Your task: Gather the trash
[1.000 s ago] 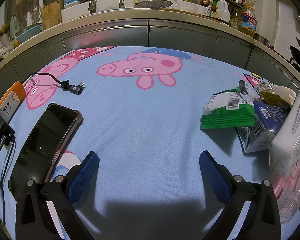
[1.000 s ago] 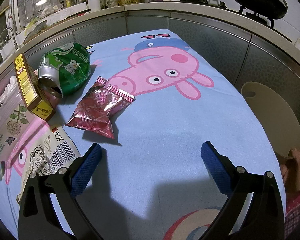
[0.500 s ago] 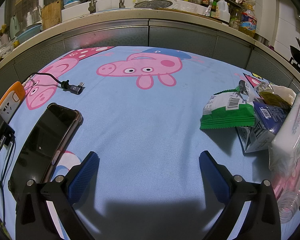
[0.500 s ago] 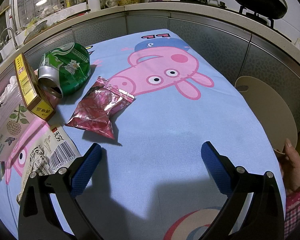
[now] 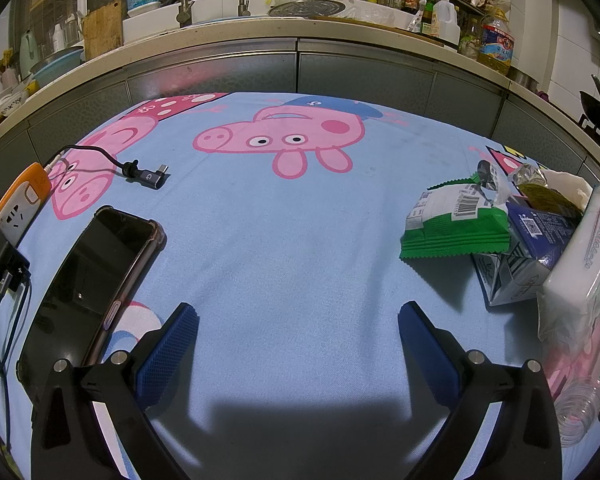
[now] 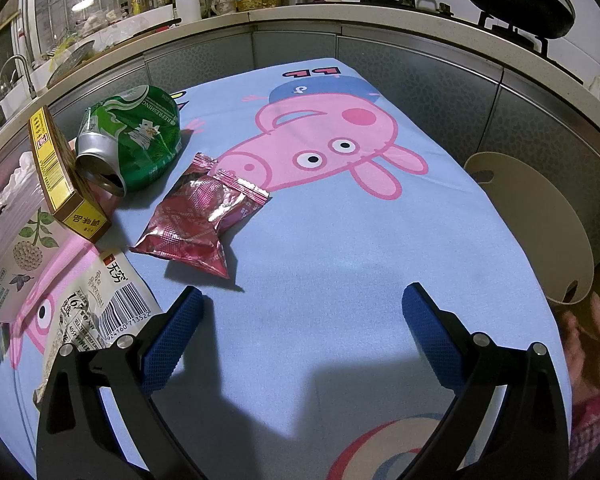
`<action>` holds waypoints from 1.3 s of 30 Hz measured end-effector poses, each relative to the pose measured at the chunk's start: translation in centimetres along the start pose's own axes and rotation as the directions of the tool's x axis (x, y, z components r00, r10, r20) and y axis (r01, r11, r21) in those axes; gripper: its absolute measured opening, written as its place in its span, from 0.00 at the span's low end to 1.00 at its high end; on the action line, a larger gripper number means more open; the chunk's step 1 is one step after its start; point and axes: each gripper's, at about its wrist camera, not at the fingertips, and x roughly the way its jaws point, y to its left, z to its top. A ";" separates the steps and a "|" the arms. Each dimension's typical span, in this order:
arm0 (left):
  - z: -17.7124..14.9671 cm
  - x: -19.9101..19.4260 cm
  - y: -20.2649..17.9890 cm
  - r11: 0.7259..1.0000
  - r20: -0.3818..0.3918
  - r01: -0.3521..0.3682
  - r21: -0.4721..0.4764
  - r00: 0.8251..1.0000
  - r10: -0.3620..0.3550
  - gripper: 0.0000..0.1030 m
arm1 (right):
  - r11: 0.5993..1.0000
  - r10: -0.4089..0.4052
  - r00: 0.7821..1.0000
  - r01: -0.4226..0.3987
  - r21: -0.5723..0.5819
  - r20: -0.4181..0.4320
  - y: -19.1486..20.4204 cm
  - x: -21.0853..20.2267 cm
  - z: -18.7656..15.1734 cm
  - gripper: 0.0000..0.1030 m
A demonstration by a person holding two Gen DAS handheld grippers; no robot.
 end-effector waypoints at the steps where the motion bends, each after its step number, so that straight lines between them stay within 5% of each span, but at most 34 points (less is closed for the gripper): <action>1: 0.0 0.0 0.0 1.000 0.000 0.000 0.000 1.000 0.000 0.98 | 1.000 0.000 1.000 0.000 0.000 0.000 0.1 0.0 0.0 0.95; 26: -0.1 -0.1 -0.1 1.000 0.000 -0.015 -0.021 1.000 0.015 0.98 | 1.000 -0.010 1.000 0.010 0.007 0.000 0.2 0.2 0.1 0.95; 29: 0.1 -0.4 -0.3 1.000 -0.078 0.001 -0.013 0.997 -0.002 0.97 | 0.998 -0.033 0.999 0.033 0.045 -0.002 0.2 0.2 0.2 0.95; 33: -1.4 -2.1 -0.3 1.000 -0.158 0.011 -0.001 0.987 -0.011 0.97 | 0.998 -0.006 1.000 0.006 0.062 -0.009 0.2 -1.9 -1.8 0.95; 39: -3.6 -6.6 -0.7 1.000 -0.112 0.014 0.013 0.994 -0.013 0.97 | 0.973 0.029 0.997 -0.045 0.225 0.073 -1.3 -7.6 -6.2 0.95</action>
